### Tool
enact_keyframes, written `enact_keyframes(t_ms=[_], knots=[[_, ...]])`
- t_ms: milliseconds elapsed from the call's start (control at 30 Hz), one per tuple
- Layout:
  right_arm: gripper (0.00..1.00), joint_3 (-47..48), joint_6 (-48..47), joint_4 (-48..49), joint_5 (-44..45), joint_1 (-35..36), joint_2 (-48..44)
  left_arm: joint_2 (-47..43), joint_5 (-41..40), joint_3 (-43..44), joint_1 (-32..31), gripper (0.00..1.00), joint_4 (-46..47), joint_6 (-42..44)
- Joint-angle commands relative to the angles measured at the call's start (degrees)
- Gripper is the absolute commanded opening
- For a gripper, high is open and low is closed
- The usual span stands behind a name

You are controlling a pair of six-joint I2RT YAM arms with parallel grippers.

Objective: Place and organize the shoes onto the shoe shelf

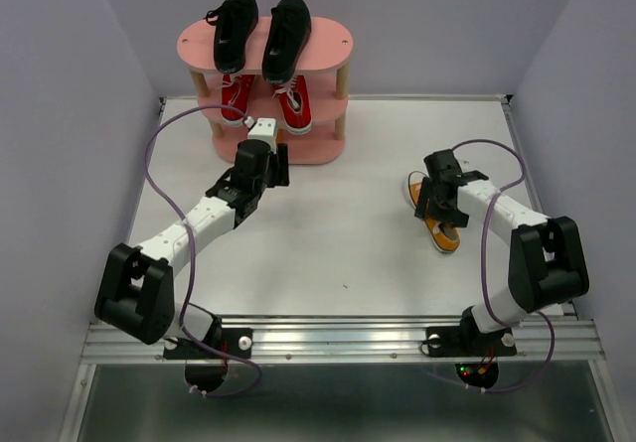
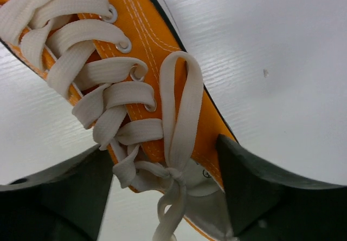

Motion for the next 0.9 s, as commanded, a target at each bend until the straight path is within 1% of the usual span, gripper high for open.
enact_keyframes(t_ms=[0,33,67,100,167,200,233,300,400,433,567,633,667,767,800,867], knots=[[0.71,-0.97,-0.48,1.33,-2.97,-0.36,-0.01,-5.47,-1.37,-2.28,-1.62,0.72,-1.03,-2.58],[0.57,-0.88,-0.74,1.42,-3.06,-0.36,-0.01,-6.95,-1.46,-3.15,-2.14,0.72,-1.55,-2.93],[0.51,-0.8,-0.92,1.42,-3.23,-0.36,-0.18,-7.66,-1.55,-3.51,-2.41,0.72,-1.82,-3.11],[0.38,-0.71,-1.18,1.59,-3.5,-0.36,-0.18,-9.06,-1.72,-3.77,-2.41,0.72,-2.08,-3.55],[0.24,-0.01,-1.97,1.68,-4.11,-0.36,-0.36,-10.3,-1.98,-3.95,-2.5,0.72,-3.49,-3.9],[0.08,0.34,-2.24,1.68,-4.38,-0.36,-0.53,-10.83,-2.86,-3.86,-2.59,0.72,-4.19,-4.08],[0.01,1.13,-2.59,1.68,-4.73,0.16,-0.97,-11.88,-3.47,-3.43,-2.59,0.72,-5.5,-3.99],[0.01,2.19,-2.94,1.6,-5.43,0.87,-1.41,-13.03,-5.05,-2.9,-2.59,0.72,-6.56,-3.55],[0.01,5.16,-2.33,0.98,-5.26,5.34,-1.33,-14.61,-8.38,-1.06,-2.59,0.72,-9.99,-2.94],[0.01,6.14,-1.02,0.63,-4.39,8.75,-1.07,-15.14,-9.71,-0.35,-2.59,0.72,-12.08,-2.93],[0.01,11.24,2.76,1.15,-4.64,15.97,1.83,-16.2,-17.0,4.12,-2.32,0.78,-17.63,-5.21],[0.01,13.96,3.38,2.12,-5.52,18.0,4.38,-16.64,-20.87,5.71,-1.98,0.79,-20.79,-8.63],[0.01,15.1,3.12,2.65,-5.61,20.54,6.74,-16.9,-21.93,5.89,-1.71,0.81,-21.5,-10.39],[0.01,20.02,1.11,2.48,-4.56,24.68,10.88,-17.43,-22.2,6.07,-0.57,0.84,-22.91,-12.07],[0.01,21.17,0.4,2.39,-4.38,27.13,12.2,-17.43,-22.64,5.98,-0.22,0.85,-23.35,-12.6],[0.01,23.89,-0.92,2.04,-3.24,28.82,15.54,-17.78,-22.99,5.46,1.01,0.87,-23.97,-14.53]])
